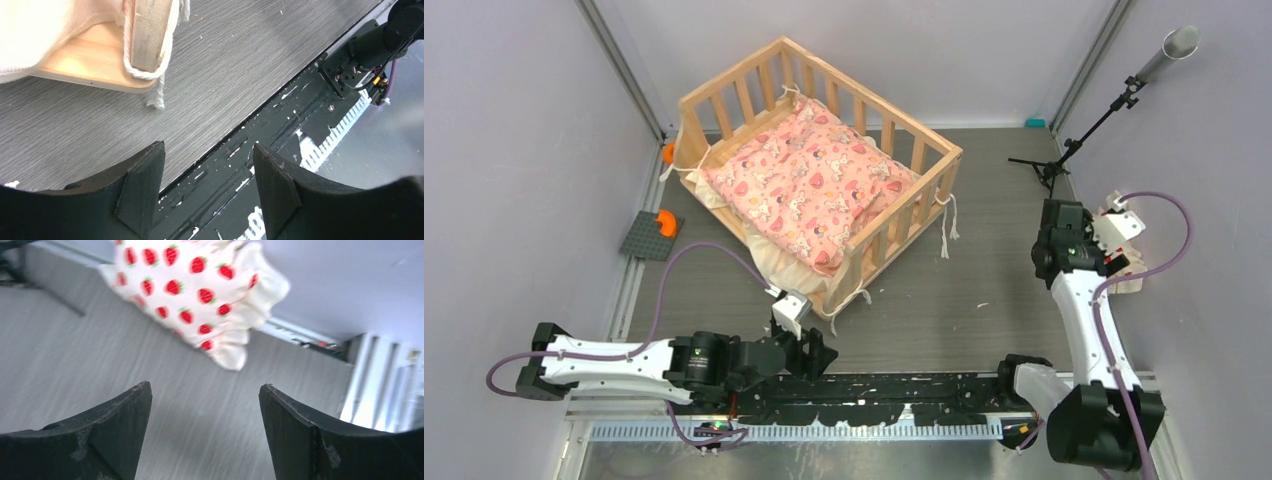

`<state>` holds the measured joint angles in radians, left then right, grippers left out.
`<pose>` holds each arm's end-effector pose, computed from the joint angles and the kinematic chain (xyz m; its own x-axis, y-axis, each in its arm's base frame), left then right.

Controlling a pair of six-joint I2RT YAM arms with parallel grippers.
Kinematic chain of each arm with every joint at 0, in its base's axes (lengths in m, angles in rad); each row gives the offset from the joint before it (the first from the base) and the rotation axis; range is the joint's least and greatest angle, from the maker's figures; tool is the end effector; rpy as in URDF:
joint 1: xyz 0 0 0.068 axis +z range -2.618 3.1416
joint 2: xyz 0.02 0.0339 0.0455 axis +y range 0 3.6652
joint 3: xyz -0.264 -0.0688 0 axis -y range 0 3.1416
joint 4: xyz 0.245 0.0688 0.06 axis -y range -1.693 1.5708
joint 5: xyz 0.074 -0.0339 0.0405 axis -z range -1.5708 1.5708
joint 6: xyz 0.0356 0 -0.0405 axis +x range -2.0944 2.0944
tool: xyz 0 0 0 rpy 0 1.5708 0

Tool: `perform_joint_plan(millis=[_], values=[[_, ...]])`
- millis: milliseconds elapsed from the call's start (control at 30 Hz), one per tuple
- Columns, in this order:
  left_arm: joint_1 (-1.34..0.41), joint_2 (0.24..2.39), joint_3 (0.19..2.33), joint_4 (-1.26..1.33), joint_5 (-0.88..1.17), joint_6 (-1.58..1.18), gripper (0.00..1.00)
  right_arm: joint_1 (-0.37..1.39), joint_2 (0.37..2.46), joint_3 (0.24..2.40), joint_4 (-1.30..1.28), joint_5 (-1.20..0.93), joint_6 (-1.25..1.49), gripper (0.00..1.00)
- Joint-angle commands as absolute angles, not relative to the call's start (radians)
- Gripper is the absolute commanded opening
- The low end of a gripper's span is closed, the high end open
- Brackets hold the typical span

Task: Set up the pet bed

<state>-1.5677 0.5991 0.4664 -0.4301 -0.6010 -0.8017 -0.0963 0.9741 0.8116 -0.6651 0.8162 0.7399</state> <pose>0.0206 -0.1401 0.2343 -0.5927 0.0256 -0.8050 0.5714 0.7178 -0.3979 0.1863 -0.0441 0.2790 -0.1660 0.4800 -0.8614 0.9052 0.4208 0.0600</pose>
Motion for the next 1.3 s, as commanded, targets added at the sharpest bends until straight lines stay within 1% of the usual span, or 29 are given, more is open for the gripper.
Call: perform_joint_plan(millis=[0,200,300,567,833,1000,1033,1067,1133,1200,1233,1267], values=[[-1.565,0.604,0.535,-0.500,-0.609,-0.781,0.67,-0.197,1.076,0.866,-0.610,0.932,0.611,0.83],[-1.565,0.604,0.554,-0.512,-0.648,-0.795,0.74,-0.329,1.197,0.912,-0.489,0.850,0.484,0.84],[-1.566,0.608,0.556,-0.511,-0.653,-0.801,0.74,-0.387,1.221,0.921,-0.434,0.809,0.442,0.84],[-1.565,0.649,0.560,-0.490,-0.659,-0.808,0.77,-0.533,1.326,0.929,-0.354,0.704,0.452,0.85],[-1.565,0.693,0.560,-0.448,-0.664,-0.802,0.81,-0.570,1.486,0.995,-0.286,0.658,0.486,0.85],[-1.565,0.716,0.555,-0.419,-0.667,-0.802,0.81,-0.575,1.559,0.988,-0.256,0.617,0.501,0.84],[-1.565,0.718,0.554,-0.421,-0.668,-0.804,0.81,-0.576,1.561,0.981,-0.247,0.607,0.511,0.81],[-1.565,0.721,0.552,-0.423,-0.670,-0.808,0.81,-0.577,1.562,0.971,-0.235,0.598,0.514,0.75],[-1.565,0.716,0.544,-0.423,-0.674,-0.819,0.81,-0.576,1.566,0.962,-0.226,0.592,0.522,0.56],[-1.565,0.704,0.541,-0.430,-0.679,-0.827,0.81,-0.576,1.562,0.959,-0.226,0.582,0.525,0.41],[-1.564,0.695,0.538,-0.440,-0.684,-0.832,0.81,-0.577,1.552,0.957,-0.231,0.576,0.531,0.39],[-1.564,0.679,0.535,-0.451,-0.692,-0.836,0.80,-0.575,1.538,0.960,-0.242,0.570,0.540,0.34]])
